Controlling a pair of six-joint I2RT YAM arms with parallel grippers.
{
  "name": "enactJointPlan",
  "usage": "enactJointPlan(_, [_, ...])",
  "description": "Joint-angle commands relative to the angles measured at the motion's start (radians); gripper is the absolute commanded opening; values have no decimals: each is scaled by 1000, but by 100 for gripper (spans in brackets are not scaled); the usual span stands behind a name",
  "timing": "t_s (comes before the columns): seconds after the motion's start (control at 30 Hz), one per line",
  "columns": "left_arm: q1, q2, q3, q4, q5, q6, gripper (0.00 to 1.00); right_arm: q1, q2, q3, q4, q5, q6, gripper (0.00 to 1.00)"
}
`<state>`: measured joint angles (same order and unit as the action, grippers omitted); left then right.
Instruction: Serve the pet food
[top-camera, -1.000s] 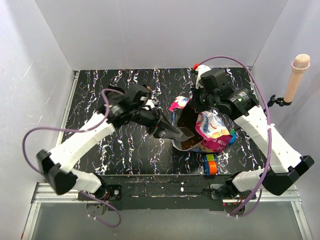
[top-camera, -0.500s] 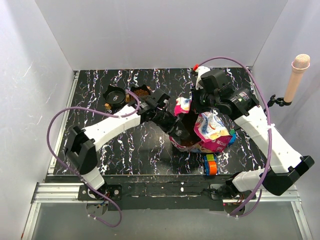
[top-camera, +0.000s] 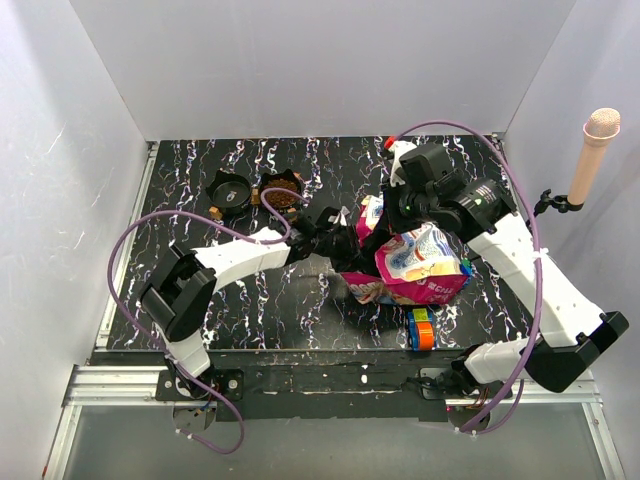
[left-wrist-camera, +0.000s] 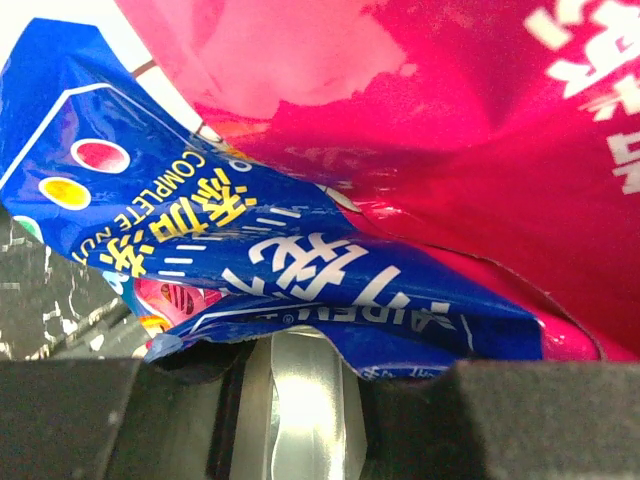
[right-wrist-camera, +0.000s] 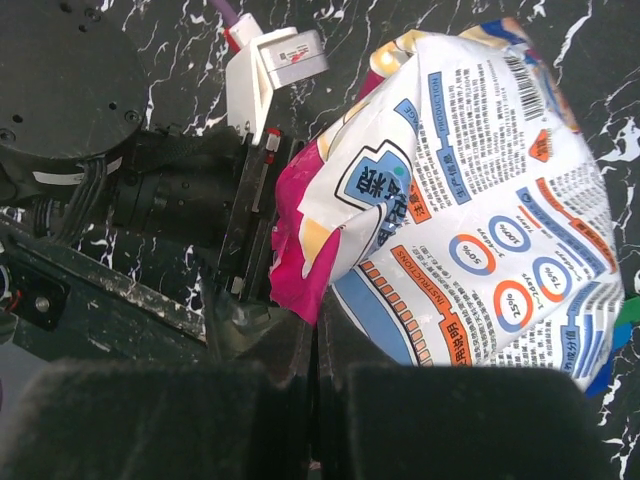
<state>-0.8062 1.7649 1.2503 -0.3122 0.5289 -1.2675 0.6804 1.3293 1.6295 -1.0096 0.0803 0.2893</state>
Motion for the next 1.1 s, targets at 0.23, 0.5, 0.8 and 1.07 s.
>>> enactJointPlan(0.23, [7, -91, -175, 476, -63, 92, 0, 8, -104, 35, 178, -11, 10, 1])
enactJointPlan(0.5, [10, -274, -221, 410, -80, 85, 0, 8, -116, 10, 183, 25, -22, 1])
enactJointPlan(0.8, [9, -422, -250, 345, -79, 89, 0, 8, -122, -10, 195, 29, -24, 1])
enactJointPlan(1.07, [9, -534, -363, 387, -78, 57, 0, 8, -122, 13, 184, 41, -27, 1])
